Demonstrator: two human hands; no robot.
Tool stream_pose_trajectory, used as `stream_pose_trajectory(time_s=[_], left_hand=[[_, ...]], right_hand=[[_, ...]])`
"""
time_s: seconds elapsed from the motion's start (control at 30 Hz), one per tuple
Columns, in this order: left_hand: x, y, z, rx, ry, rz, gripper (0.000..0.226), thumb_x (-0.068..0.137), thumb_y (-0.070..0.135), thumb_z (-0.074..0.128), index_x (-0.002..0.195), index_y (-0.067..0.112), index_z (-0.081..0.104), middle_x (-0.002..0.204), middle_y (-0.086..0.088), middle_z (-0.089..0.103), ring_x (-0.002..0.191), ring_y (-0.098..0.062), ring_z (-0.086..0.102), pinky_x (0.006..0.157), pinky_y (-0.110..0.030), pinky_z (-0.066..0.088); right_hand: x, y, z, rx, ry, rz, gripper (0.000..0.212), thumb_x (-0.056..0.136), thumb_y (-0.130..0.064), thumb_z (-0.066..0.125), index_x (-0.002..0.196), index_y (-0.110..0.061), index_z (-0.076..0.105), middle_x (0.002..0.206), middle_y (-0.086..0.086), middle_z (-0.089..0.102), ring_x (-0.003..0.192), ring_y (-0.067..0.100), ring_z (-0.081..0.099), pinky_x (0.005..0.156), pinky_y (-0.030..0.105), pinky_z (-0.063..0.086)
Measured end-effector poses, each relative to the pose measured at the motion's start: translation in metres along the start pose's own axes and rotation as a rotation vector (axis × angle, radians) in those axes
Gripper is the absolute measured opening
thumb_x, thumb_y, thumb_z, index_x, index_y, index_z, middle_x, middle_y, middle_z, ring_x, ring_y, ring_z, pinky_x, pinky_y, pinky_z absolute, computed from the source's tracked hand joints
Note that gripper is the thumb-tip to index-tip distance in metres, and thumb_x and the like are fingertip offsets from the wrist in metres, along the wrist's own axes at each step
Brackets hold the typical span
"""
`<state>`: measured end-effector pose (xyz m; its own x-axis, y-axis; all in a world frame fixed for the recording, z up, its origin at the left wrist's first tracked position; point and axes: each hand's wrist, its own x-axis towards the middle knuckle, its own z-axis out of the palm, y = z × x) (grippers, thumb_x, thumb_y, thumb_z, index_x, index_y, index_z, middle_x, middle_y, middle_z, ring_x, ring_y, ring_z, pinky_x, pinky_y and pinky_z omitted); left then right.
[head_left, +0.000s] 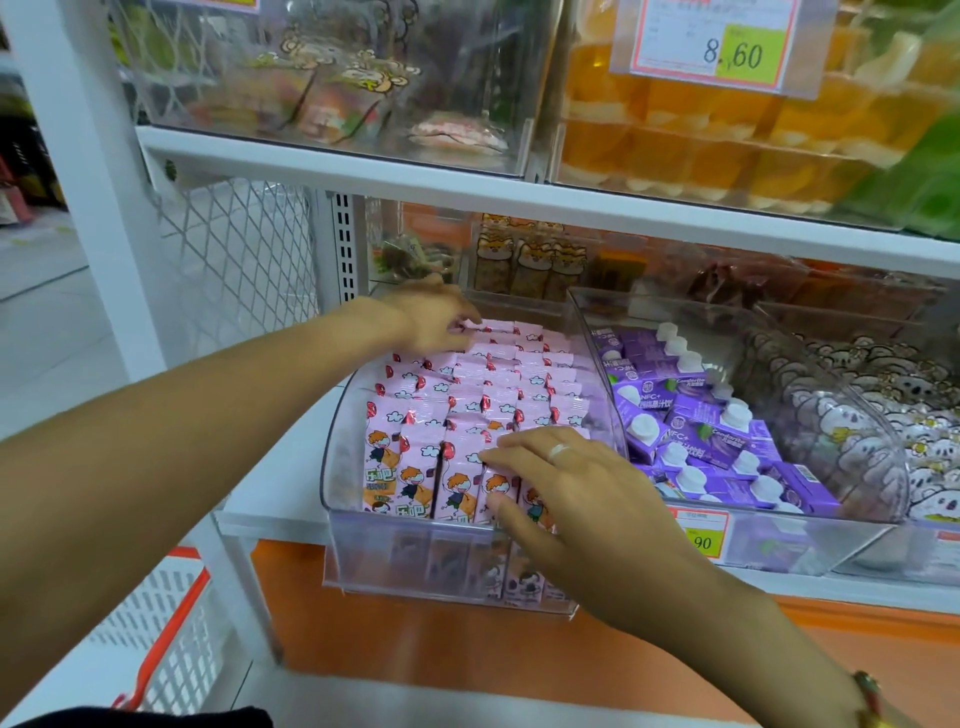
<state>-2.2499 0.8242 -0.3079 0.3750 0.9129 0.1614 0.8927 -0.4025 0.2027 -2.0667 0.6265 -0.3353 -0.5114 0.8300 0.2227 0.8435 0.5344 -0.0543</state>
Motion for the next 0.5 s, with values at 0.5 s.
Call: stream_pose_trajectory(time_s=[0.5], left_hand=[[-0.024,0.022,-0.009,-0.694,0.352,-0.164,0.017,0.098,0.018,0.051,0.111,0.007,0.055,0.107,-0.008,0.06,0.085,-0.012,0.056,0.069,-0.013,0.049]], right_hand=[[-0.004,0.0,0.002,-0.003,0.045,-0.004,0.041,0.1,-0.042,0.033,0.137,-0.031,0.047,0.139,-0.011,0.048,0.129,0.009,0.039,0.1,0.024,0.026]])
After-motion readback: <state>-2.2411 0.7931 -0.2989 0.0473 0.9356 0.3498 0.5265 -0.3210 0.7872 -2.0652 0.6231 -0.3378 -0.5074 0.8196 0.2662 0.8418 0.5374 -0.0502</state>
